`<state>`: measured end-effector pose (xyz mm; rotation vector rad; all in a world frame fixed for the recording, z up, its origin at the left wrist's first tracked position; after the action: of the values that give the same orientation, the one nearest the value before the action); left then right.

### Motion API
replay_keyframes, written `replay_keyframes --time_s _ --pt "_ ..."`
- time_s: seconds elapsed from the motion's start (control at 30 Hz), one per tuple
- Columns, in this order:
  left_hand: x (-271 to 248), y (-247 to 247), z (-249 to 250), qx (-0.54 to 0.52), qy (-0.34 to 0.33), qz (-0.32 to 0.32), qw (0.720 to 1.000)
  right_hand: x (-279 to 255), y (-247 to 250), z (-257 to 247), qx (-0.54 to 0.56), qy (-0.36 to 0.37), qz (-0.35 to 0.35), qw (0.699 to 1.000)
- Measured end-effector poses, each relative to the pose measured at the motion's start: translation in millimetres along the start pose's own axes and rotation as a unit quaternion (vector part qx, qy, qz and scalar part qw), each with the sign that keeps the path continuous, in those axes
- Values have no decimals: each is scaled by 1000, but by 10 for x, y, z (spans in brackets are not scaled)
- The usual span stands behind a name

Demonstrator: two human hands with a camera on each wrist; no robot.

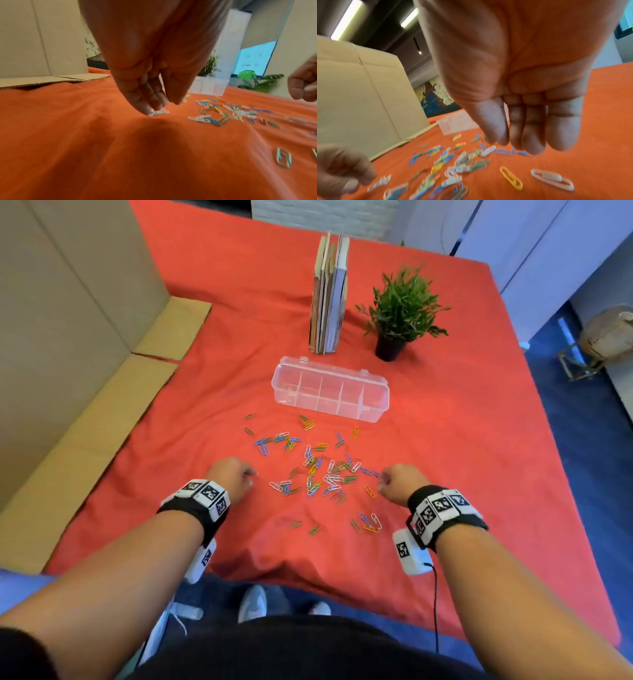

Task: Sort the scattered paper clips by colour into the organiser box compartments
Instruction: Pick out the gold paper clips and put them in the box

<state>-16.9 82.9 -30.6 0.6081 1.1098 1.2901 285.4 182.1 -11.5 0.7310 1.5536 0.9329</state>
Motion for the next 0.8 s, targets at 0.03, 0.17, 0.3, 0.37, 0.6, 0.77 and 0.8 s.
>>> replay_keyframes --time_s 0.03,0.17,0.3,0.37,0.6,0.77,0.8 --pt "6 -54 27 7 1 -5 1000 43 -80 -6 -9 -7 -6 1000" --pt "25 -240 309 16 -52 2 999 131 -290 -80 1 -29 -9 1000" --pt "102 -413 526 9 -99 2 995 221 -397 -115 -6 -22 18 1000" --pt "123 -486 561 20 -99 -11 995 240 -423 -112 0 -27 26 999" --pt "145 -510 417 -16 -44 14 999 297 -430 -130 64 -4 10 998" --pt "353 -283 317 -65 -39 53 996 576 -3 -227 155 5 39 987" --pt "419 -211 301 -72 -38 70 994 641 95 -229 166 -7 53 985"
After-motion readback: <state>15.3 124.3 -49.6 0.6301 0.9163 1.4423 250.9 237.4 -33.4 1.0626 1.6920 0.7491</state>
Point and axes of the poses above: each hand's wrist, its own x-axis towards the middle knuckle, its own y-axis out of the back of the hand, z = x × y, the point moved 9 cm from there along x, towards the middle knuckle, and after that the axes turned 6 degrees about -y, right-handed, at the moved point
